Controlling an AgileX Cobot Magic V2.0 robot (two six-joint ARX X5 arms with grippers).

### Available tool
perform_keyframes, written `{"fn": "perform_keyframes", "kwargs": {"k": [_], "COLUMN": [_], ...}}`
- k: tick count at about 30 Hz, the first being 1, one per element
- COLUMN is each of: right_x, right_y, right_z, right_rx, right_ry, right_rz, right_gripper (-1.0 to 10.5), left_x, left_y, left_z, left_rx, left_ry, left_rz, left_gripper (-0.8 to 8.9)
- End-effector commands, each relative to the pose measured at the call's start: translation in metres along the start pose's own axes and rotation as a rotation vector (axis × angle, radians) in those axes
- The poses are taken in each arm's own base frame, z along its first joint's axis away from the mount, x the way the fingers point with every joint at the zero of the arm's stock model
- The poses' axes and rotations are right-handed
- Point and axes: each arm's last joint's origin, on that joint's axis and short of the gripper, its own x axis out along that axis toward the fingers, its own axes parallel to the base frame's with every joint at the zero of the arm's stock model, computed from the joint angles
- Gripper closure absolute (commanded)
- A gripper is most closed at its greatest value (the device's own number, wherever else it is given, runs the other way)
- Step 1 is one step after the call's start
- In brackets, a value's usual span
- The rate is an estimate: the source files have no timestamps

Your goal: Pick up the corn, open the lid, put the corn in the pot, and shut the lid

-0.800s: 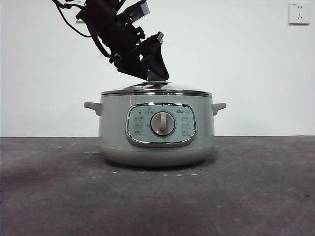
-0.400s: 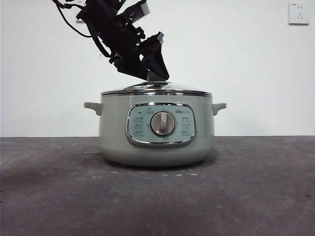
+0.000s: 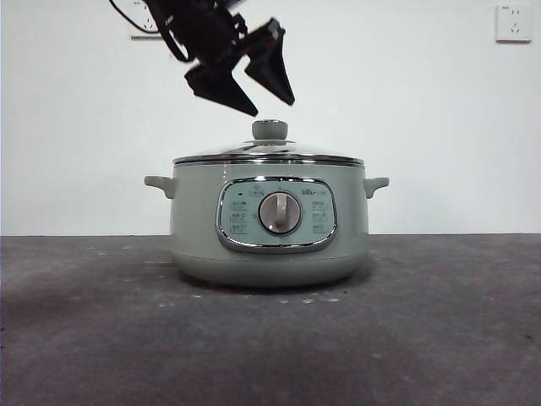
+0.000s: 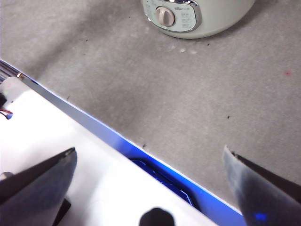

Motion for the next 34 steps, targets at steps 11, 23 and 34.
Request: {"fn": "perform_keyframes", "kwargs": {"k": [11,23,34], "right_x": [0.002,0.002,0.002], "right_y": [-0.002,-0.002,-0.002], "right_z": [-0.003,-0.003,-0.003], "right_rx": [0.007,-0.008,-0.006], "right_ry": [0.028,0.028,0.028], "right_rz": [-0.037,-0.053,-0.053], "right_gripper": [4.1,4.1,4.1], "left_x": [-0.097,-0.214,-0.249], "left_y": [-0.021,-0.061,-0.073], "left_z": [0.024,0.023,0.021], "left_rx": [-0.104,-0.095,-0.095], "left_ry": [0.178,0.109,0.036], "left_rz": [-0.207,-0.211,-0.196], "left_gripper": [4.05,4.08,4.08]}}
